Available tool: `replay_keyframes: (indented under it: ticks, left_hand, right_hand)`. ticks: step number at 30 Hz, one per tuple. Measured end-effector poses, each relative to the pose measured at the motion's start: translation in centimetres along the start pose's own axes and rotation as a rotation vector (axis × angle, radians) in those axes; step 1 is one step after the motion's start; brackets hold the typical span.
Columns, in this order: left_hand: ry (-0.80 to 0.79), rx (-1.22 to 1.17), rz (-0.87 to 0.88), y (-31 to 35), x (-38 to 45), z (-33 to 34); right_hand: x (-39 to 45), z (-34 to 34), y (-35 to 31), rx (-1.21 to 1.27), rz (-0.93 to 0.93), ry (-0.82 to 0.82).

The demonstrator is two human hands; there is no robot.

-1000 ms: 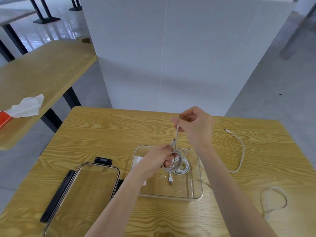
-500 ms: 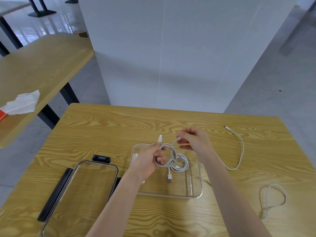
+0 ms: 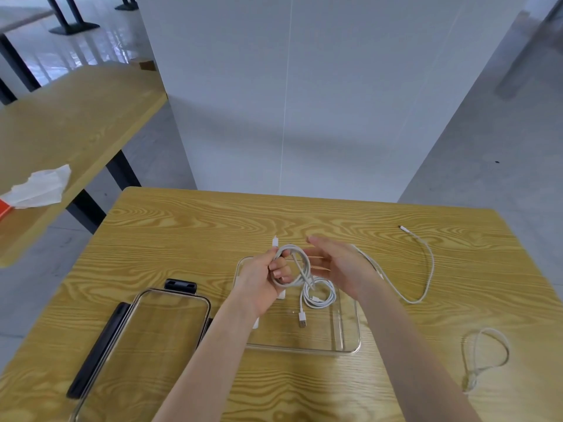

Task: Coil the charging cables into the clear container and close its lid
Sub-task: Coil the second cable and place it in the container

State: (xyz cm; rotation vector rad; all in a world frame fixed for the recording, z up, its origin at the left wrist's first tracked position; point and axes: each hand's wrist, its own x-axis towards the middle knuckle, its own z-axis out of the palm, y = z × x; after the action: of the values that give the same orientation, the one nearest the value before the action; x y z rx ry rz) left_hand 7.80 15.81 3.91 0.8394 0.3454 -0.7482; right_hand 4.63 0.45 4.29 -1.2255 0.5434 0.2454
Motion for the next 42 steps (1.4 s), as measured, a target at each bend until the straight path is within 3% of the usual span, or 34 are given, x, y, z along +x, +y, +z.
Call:
replay_keyframes:
  ticks: [4, 9, 13, 17, 25, 31, 37, 42]
  left_hand:
    - [0.035, -0.083, 0.050, 0.5, 0.2, 0.1]
    - [0.055, -0.174, 0.091, 1.0, 0.2, 0.2]
    - [0.102, -0.200, 0.144, 1.6, 0.1, 0.0]
    - [0.131, -0.242, 0.179, 2.4, 0.0, -0.8]
    - [0.105, -0.024, 0.150, 2.0, -1.1, 0.0]
    - [0.030, -0.010, 0.107, 2.3, -1.7, 1.0]
    - [0.026, -0.024, 0.063, 2.2, -1.3, 1.0]
    - [-0.019, -0.060, 0.065, 3.0, -0.6, 0.9]
  right_hand:
    - [-0.6, -0.2, -0.1, -0.228, -0.160, 0.024]
    - [-1.6, 0.8, 0.0, -0.694, -0.295, 0.013]
    - [-1.7, 0.9, 0.0, -0.779, -0.443, 0.098]
    - [-1.9, -0.3, -0.6, -0.497, -0.466, 0.160]
    - [-1.7, -0.7, -1.7, 0.159, -0.395, 0.338]
    - [-1.7, -2.0, -3.7, 0.644, -0.308, 0.371]
    - [-1.4, -2.2, -4.4, 0.697, -0.347, 0.335]
    - [-1.6, -2.4, -4.9, 0.502, -0.399, 0.226]
